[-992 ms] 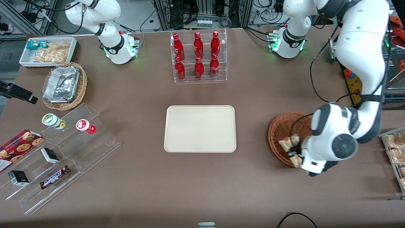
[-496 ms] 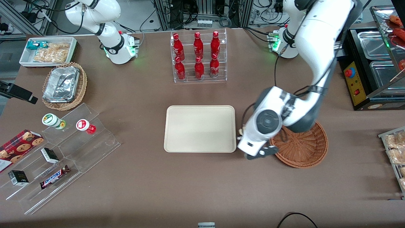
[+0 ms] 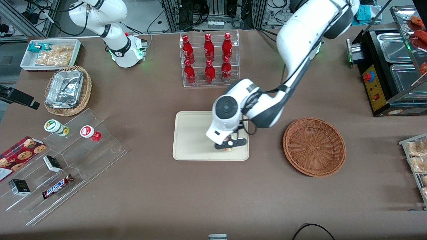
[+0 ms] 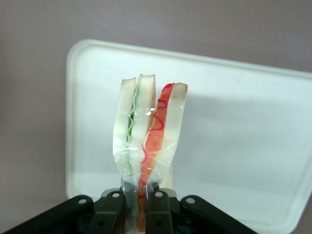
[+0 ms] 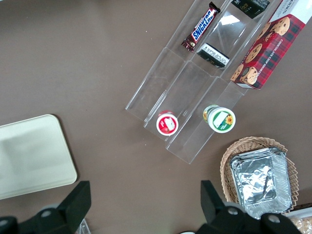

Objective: Place sandwich from basket to tray
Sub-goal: 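Carry the sandwich with the left gripper over the cream tray, then lower the sandwich onto the tray and open the left gripper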

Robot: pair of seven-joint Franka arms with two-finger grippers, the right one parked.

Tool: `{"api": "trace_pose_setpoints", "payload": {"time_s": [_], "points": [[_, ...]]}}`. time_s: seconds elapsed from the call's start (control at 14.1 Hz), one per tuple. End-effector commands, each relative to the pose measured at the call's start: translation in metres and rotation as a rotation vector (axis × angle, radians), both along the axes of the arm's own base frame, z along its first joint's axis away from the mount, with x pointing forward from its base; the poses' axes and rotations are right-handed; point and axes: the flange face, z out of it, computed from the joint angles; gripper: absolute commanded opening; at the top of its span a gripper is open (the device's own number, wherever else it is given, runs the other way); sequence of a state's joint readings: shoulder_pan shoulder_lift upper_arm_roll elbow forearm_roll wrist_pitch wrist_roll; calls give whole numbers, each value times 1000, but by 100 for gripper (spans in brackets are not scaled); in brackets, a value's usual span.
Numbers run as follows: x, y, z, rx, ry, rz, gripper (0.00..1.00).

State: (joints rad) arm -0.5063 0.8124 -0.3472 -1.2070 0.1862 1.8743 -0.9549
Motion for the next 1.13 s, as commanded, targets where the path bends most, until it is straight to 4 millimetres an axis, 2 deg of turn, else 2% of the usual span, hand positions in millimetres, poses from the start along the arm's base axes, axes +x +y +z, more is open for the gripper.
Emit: {"api": "trace_pose_setpoints", "payload": {"time_s": [0.0,0.14,0.28,0.5,0.57,0.71,0.78,0.92,1.06], "points": [[-11,-30,-13,-12,-10,-2,15],[-28,-48,-23,-23,-15,-22,15],[-29,-54,-34,-38,-23,-4,17],[-33,-57,-51,-38,-17,-2,57],[-34,-57,-54,-33,-15,5,76],[-35,-56,-56,-27,-11,17,86],[-34,-55,-57,-24,-11,22,100],[-31,-53,-52,-21,-17,35,100],[-18,-40,-33,-14,-29,58,100]]}}
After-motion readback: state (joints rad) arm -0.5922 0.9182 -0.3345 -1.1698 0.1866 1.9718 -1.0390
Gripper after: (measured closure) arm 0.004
